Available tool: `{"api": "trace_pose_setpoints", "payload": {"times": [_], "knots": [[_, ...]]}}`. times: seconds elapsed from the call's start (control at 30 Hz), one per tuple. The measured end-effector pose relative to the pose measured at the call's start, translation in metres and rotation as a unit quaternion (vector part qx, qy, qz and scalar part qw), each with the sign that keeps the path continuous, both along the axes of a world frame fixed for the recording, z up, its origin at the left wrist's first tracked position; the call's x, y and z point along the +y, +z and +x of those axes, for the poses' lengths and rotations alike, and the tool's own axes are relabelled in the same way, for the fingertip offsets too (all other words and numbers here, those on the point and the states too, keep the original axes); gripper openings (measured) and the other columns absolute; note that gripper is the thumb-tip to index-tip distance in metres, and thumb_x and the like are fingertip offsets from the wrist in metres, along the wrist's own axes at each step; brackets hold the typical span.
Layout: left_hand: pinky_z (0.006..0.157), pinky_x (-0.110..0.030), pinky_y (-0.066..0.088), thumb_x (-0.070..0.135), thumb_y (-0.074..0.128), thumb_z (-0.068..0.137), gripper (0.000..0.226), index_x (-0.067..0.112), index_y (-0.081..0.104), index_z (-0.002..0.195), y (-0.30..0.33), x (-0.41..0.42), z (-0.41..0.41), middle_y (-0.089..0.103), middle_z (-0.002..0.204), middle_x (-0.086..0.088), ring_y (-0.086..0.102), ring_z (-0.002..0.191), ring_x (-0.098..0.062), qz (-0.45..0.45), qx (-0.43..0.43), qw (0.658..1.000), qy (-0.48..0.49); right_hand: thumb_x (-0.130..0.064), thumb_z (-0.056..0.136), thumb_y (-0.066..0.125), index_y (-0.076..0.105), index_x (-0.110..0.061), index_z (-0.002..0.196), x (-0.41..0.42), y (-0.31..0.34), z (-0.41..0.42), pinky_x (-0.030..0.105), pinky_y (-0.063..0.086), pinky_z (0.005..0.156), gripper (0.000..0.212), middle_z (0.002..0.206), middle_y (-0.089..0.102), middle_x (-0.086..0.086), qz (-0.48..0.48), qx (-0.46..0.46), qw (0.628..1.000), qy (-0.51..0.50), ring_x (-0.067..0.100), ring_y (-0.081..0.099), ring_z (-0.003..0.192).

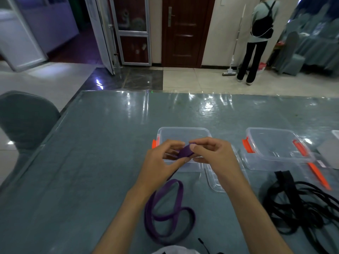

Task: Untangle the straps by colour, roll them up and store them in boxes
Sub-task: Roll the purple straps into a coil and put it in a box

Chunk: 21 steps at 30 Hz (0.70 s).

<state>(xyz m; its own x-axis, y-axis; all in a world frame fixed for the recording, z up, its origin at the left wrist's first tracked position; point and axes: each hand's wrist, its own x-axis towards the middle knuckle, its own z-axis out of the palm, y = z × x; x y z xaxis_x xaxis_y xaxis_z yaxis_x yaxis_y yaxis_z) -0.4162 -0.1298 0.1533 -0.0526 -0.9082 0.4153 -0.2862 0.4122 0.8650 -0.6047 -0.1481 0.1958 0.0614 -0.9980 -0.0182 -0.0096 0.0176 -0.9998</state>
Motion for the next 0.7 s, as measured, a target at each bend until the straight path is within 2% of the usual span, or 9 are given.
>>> {"api": "trace_pose_setpoints", "payload": {"times": [0.1,0.17,0.27,0.37,0.47,0.6,0.7], "knots": [[0.088,-0.013,0.053,0.024,0.085,0.090,0.032,0.030,0.074,0.119,-0.002,0.002,-0.002,0.076,0.110,0.020,0.073,0.099,-0.002,-0.050,-0.047,0.997,0.016,0.001,0.089,0.079,0.077,-0.014,0.092,0.001,0.000,-0.001,0.022,0.059,0.064,0.015,0.078,0.079,0.014,-0.005,-0.017,1.000,-0.014,0.019,0.077,0.069],[0.092,-0.017,0.055,0.020,0.086,0.090,0.028,0.019,0.078,0.116,-0.002,0.001,-0.002,0.077,0.110,0.016,0.073,0.103,-0.003,-0.045,-0.044,0.998,0.025,0.000,0.089,0.080,0.076,-0.018,0.085,0.001,-0.002,-0.002,0.021,0.058,0.064,0.019,0.077,0.079,0.011,-0.001,-0.027,0.999,-0.022,0.017,0.076,0.067],[0.097,-0.018,0.053,0.017,0.085,0.090,0.028,0.015,0.079,0.117,0.001,-0.001,-0.005,0.078,0.114,0.011,0.072,0.107,-0.003,-0.056,-0.042,0.997,0.027,-0.009,0.091,0.080,0.076,-0.028,0.073,0.002,-0.006,-0.004,0.022,0.060,0.069,0.027,0.085,0.081,0.011,0.040,-0.082,0.996,-0.017,0.018,0.078,0.075],[0.097,-0.012,0.049,0.019,0.082,0.093,0.029,0.026,0.076,0.120,0.003,-0.002,-0.010,0.076,0.114,0.020,0.071,0.109,-0.002,-0.056,-0.014,0.997,0.046,-0.028,0.089,0.081,0.077,-0.026,0.076,0.004,-0.011,-0.004,0.028,0.061,0.080,0.014,0.095,0.081,0.010,0.096,-0.134,0.985,0.045,0.020,0.079,0.089],[0.091,-0.012,0.052,0.023,0.083,0.093,0.019,0.033,0.071,0.105,0.000,-0.001,-0.020,0.075,0.107,0.021,0.073,0.105,-0.006,-0.033,0.049,0.996,0.066,-0.038,0.081,0.082,0.082,-0.019,0.082,0.004,-0.016,-0.005,0.026,0.061,0.081,0.020,0.088,0.078,0.007,0.095,-0.148,0.982,0.062,0.016,0.077,0.085],[0.092,-0.018,0.056,0.025,0.083,0.089,0.011,0.032,0.077,0.094,-0.008,0.000,-0.038,0.079,0.110,0.017,0.076,0.106,-0.009,-0.039,0.137,0.985,0.094,-0.033,0.088,0.076,0.085,-0.010,0.094,0.002,-0.017,-0.004,0.026,0.061,0.082,0.025,0.094,0.080,0.014,0.090,-0.166,0.981,0.050,0.018,0.077,0.087],[0.092,-0.016,0.055,0.029,0.081,0.090,0.015,0.041,0.076,0.097,-0.018,-0.002,-0.046,0.077,0.112,0.018,0.075,0.106,-0.012,-0.044,0.141,0.983,0.111,-0.029,0.099,0.070,0.086,-0.014,0.096,0.002,-0.021,-0.003,0.022,0.060,0.078,0.023,0.099,0.082,0.015,0.105,-0.129,0.986,0.028,0.021,0.080,0.092]]}}
